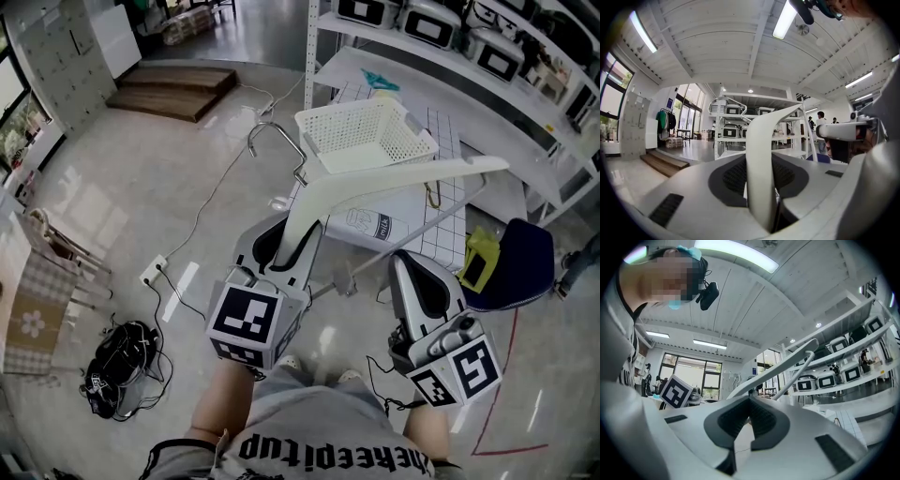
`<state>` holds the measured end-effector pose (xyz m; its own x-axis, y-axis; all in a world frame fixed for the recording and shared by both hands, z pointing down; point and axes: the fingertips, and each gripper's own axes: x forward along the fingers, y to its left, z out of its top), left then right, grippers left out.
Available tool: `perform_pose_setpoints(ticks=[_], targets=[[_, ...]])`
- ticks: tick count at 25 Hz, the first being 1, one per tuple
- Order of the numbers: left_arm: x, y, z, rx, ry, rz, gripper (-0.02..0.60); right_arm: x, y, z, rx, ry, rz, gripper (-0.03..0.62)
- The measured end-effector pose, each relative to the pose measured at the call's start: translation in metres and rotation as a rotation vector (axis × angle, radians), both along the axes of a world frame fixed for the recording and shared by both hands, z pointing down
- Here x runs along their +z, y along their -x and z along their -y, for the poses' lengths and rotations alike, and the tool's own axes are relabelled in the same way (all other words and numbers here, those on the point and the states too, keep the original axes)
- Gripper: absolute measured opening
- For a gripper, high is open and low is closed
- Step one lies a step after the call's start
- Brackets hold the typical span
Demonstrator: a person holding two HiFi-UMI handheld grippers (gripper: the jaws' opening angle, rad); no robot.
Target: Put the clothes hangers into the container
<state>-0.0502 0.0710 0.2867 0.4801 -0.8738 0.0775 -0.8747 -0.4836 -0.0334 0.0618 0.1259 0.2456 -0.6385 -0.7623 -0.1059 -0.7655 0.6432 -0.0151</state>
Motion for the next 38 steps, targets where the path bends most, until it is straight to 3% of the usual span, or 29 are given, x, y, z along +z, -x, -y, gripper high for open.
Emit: perform_pose_setpoints(ticks=[8,18,38], targets=[[-0.002,0.031,0.009,0.047,-0.016,0.006,0.144,0.003,0.026,-0.006,0.064,-0.008,0.008,0.002],[-0.008,0.033,0.033,0.092,-0.016,-0.028,0.143,0.009,0.017,0.008,0.141,0.012,-0.011,0.002],[-0.030,-0.004,0.160,0.027,-0.058,-0.024,0.144,0.001,-0.026,0.142,0.061,-0.009,0.020,0.002]])
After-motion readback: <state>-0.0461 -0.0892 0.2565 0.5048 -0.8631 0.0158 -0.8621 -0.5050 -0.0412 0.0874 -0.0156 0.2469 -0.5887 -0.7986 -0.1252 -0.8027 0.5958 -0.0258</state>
